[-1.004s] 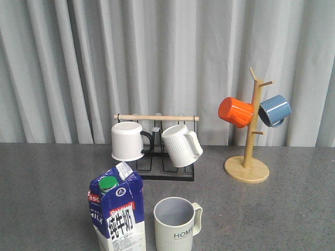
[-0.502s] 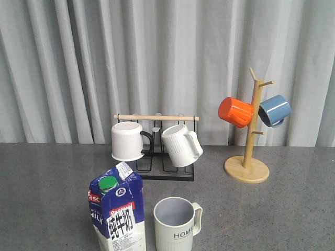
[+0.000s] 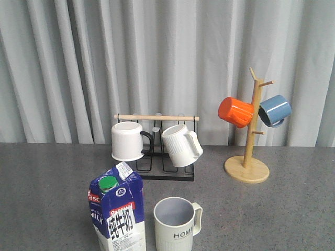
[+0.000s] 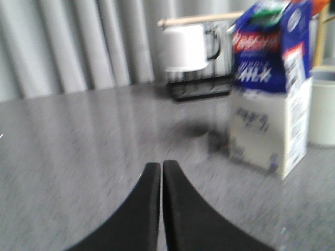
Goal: Place milk next to cup
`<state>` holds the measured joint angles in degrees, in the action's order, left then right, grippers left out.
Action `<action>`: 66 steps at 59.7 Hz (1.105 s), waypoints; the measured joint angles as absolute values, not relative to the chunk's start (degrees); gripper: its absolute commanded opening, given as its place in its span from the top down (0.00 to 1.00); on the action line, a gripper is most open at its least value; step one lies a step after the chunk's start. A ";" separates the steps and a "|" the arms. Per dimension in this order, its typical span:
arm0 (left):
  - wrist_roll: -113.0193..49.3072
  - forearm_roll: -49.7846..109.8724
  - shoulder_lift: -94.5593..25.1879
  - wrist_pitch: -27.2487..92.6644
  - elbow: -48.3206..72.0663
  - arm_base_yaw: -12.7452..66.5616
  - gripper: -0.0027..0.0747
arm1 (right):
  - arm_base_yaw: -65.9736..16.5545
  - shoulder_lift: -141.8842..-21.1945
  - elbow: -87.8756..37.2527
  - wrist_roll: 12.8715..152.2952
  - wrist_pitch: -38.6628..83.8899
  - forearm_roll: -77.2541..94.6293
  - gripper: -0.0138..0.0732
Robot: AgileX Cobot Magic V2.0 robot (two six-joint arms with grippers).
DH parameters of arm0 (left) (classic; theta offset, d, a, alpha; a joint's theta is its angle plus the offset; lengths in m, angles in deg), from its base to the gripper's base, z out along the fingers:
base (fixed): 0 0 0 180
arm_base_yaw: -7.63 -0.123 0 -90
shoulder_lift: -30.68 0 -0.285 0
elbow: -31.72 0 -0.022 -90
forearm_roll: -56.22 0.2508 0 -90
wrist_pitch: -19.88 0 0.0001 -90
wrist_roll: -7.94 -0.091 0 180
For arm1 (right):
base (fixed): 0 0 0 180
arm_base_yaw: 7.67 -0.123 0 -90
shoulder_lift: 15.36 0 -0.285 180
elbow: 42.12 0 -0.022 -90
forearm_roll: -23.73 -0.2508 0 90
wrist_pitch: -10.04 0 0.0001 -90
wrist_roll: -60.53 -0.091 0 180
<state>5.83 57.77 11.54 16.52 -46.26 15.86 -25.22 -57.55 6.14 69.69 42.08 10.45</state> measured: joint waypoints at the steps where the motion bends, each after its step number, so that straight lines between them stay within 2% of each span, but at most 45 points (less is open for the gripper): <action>1: 5.83 57.77 12.17 16.52 -46.54 15.50 0.98 | -25.22 -57.55 6.14 69.69 42.08 10.45 0.85; 17: 5.83 57.77 23.16 20.76 -46.94 8.80 0.98 | -25.22 -57.55 6.14 69.69 42.04 10.45 0.85; 66: 5.83 57.77 23.56 22.09 -46.94 7.63 0.98 | -25.22 -57.55 6.18 69.69 42.04 10.39 0.85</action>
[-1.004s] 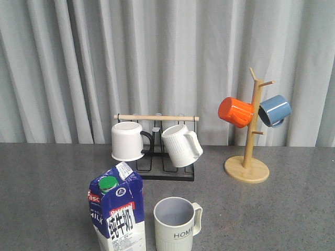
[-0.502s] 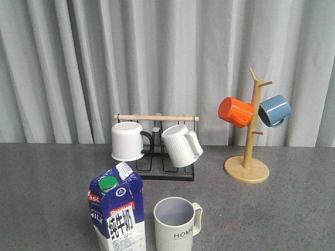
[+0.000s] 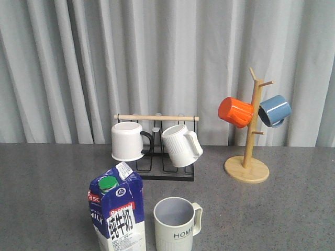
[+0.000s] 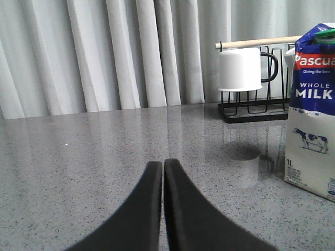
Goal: Place milk next to cup
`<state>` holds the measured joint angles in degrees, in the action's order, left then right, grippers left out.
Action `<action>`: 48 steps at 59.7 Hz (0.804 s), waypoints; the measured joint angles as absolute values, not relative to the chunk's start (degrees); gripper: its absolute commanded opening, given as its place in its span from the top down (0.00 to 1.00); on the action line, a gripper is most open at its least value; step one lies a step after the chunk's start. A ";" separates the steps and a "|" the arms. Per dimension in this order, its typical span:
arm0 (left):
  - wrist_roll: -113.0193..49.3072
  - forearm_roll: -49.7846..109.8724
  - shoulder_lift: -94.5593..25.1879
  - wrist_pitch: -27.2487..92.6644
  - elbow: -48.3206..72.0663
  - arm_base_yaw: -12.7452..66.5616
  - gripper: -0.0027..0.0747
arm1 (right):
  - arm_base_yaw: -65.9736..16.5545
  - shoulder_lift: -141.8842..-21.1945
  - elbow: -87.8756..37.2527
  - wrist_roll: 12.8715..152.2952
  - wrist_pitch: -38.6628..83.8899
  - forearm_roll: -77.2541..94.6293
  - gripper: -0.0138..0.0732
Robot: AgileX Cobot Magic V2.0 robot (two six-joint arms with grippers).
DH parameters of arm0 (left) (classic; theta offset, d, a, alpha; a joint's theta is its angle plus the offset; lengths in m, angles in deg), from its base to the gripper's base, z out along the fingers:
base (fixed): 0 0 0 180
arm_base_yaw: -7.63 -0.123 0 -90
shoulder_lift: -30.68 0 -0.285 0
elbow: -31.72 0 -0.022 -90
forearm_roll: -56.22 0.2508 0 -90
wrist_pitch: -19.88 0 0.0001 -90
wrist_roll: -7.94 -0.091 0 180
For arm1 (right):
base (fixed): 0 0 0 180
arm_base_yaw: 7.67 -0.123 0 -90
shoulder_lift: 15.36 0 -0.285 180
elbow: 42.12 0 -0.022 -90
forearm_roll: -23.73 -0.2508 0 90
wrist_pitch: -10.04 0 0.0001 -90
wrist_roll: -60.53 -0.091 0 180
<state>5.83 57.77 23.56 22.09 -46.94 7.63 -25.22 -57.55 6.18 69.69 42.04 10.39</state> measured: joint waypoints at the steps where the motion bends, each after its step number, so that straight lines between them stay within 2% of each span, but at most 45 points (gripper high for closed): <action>1: 5.83 57.77 23.56 22.09 -46.94 7.63 0.98 | -25.22 -57.55 6.18 69.69 42.04 10.39 0.85; 26: 5.83 57.77 23.56 22.09 -46.94 7.63 0.98 | -25.22 -57.35 6.18 69.69 42.04 10.39 0.85; 39: 5.83 57.77 23.56 22.09 -46.94 7.63 0.98 | -25.22 -52.64 6.27 69.73 41.22 14.01 0.85; 48: 5.83 57.77 23.56 22.09 -46.94 7.63 0.98 | -25.22 -46.78 11.79 65.72 33.04 20.74 0.84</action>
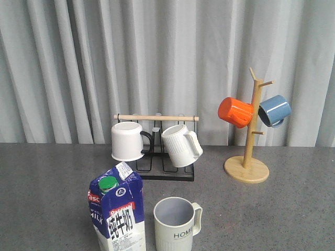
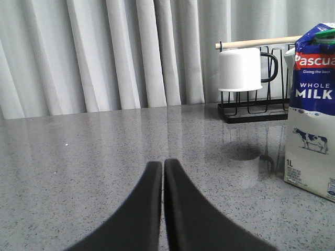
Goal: Place milk next to cup
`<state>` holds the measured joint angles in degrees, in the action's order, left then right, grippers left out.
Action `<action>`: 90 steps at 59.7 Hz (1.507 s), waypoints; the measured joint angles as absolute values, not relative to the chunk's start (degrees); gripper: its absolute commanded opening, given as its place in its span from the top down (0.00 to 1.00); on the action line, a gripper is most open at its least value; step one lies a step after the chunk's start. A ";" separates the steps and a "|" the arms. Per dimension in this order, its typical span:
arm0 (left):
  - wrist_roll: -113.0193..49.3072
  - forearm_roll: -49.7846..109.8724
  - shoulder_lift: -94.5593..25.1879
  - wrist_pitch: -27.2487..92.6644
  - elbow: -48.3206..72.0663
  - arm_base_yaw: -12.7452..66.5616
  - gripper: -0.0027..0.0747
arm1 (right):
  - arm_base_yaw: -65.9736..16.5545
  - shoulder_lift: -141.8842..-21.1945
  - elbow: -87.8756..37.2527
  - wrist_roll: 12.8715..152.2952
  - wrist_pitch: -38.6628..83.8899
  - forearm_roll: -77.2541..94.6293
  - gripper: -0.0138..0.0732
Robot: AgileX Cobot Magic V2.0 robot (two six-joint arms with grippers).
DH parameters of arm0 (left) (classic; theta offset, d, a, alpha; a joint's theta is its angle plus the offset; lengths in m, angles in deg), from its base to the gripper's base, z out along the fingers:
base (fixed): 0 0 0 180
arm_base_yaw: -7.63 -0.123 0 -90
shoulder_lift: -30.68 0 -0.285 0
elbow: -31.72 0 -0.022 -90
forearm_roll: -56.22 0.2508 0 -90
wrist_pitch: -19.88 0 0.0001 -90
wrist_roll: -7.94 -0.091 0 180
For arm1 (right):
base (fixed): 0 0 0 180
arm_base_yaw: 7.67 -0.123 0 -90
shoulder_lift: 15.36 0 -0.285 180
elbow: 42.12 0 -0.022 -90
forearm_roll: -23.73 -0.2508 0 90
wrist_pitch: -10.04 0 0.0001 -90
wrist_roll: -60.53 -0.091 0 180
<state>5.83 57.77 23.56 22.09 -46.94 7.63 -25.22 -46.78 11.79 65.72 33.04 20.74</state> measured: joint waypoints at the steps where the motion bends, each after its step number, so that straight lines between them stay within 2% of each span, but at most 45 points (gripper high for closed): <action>1: 5.83 57.77 23.56 22.09 -46.94 7.63 0.98 | -25.22 -45.85 12.76 65.00 31.29 21.33 0.84; 15: 5.83 57.77 23.56 22.09 -46.94 7.63 0.98 | -21.98 -34.56 29.11 51.81 13.78 26.80 0.85; 30: 5.83 57.77 23.56 22.09 -46.94 7.63 0.98 | -9.98 -24.95 34.08 48.01 9.56 25.38 0.85; 41: 5.83 57.77 23.56 22.09 -46.94 7.63 0.98 | -4.09 -22.52 36.45 47.10 7.96 25.26 0.85; 90: 5.83 57.77 23.56 22.10 -46.94 7.63 0.98 | -3.24 -22.52 36.61 46.76 8.76 26.69 0.84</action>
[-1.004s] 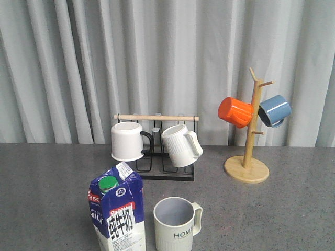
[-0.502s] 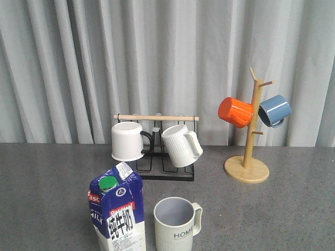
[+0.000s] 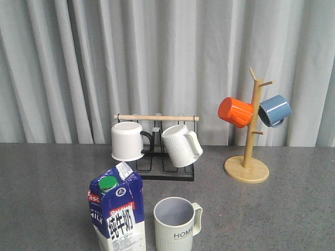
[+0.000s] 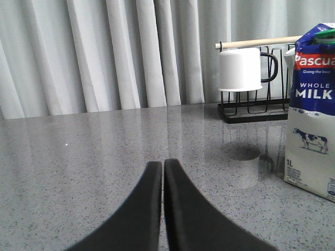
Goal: Place milk next to cup
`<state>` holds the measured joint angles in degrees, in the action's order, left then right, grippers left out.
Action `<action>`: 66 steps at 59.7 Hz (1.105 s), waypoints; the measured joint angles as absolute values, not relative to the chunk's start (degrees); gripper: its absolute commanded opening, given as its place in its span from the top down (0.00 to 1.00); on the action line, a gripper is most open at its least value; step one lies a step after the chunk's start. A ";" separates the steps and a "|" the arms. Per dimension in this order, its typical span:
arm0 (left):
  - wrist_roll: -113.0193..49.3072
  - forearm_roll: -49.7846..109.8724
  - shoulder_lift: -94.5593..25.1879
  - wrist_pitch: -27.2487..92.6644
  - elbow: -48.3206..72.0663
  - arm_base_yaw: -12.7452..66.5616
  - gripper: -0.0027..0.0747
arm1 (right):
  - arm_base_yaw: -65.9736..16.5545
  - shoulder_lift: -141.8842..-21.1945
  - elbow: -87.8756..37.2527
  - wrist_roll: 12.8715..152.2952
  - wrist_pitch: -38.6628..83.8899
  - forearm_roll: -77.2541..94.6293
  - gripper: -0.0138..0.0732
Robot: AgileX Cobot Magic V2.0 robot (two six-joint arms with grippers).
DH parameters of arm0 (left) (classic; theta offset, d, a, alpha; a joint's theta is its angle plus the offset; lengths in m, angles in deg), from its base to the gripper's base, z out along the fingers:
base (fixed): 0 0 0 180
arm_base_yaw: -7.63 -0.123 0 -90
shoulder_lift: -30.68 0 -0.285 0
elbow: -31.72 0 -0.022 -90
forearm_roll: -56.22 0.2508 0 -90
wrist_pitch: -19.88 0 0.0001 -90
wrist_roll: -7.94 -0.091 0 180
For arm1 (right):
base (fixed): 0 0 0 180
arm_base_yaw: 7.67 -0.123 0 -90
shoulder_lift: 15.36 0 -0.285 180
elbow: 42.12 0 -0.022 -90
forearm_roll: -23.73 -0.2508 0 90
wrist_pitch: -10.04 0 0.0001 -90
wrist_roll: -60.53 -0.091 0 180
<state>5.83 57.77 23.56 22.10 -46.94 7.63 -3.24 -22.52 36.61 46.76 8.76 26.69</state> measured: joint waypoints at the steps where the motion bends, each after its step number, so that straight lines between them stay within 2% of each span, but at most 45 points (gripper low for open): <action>1: 5.83 57.77 23.56 22.10 -46.94 7.63 0.98 | -3.24 -22.52 36.61 46.76 8.47 27.23 0.84; 66: 5.83 57.77 23.56 22.10 -46.94 7.63 0.98 | -3.24 -22.52 36.61 46.93 6.43 31.74 0.84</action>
